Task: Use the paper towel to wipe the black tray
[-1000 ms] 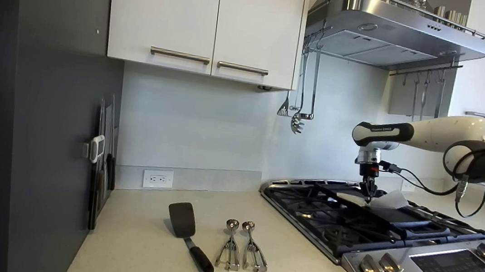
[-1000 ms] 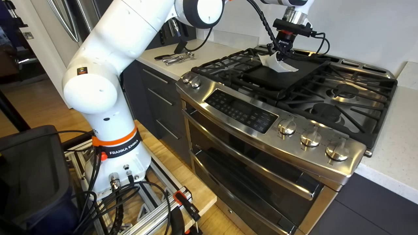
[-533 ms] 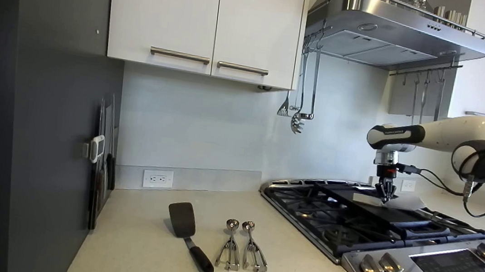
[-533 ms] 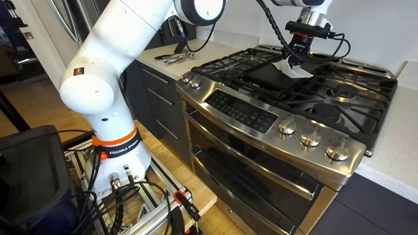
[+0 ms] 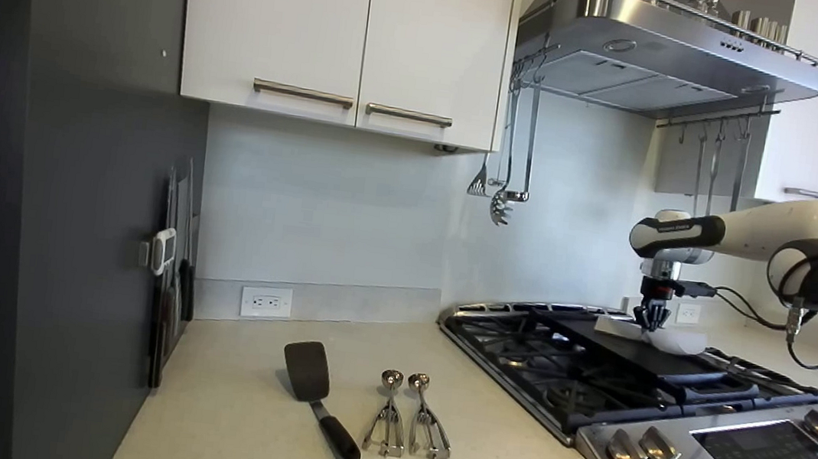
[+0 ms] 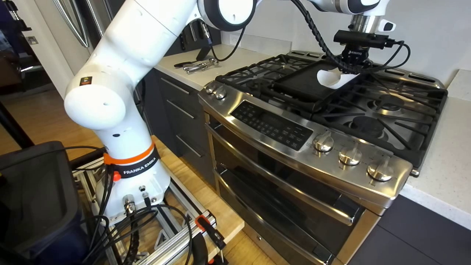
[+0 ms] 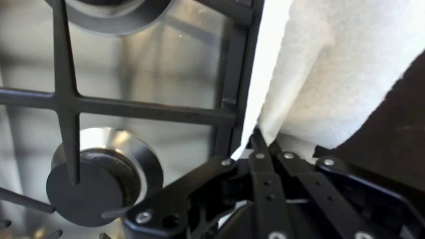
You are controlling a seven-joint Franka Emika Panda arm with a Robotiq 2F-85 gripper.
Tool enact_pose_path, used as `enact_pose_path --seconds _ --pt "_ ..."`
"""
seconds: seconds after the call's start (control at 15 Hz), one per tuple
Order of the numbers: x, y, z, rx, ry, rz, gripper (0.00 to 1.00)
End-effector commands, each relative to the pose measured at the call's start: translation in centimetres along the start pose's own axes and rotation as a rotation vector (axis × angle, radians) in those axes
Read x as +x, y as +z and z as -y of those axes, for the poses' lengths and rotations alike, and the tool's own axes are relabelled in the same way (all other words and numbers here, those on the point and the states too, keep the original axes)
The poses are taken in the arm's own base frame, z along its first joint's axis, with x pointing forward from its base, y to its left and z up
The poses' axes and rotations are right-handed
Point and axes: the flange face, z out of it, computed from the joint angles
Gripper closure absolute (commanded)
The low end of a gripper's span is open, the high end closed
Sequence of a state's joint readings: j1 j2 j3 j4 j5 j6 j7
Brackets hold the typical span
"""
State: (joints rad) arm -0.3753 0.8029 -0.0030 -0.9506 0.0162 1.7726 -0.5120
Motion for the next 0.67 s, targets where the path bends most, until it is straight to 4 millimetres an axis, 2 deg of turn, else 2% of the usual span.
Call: enact_pose_path --seconds 0.0,0.27,0.6 --pt "2.0 2.4 0.8 -0.010 -0.025 -0.077 1.00" --pt "3.5 2.9 3.4 0.007 -0.095 -0.099 1.00" --pt "4.8 3.7 8.3 0.069 -0.220 -0.054 1.00"
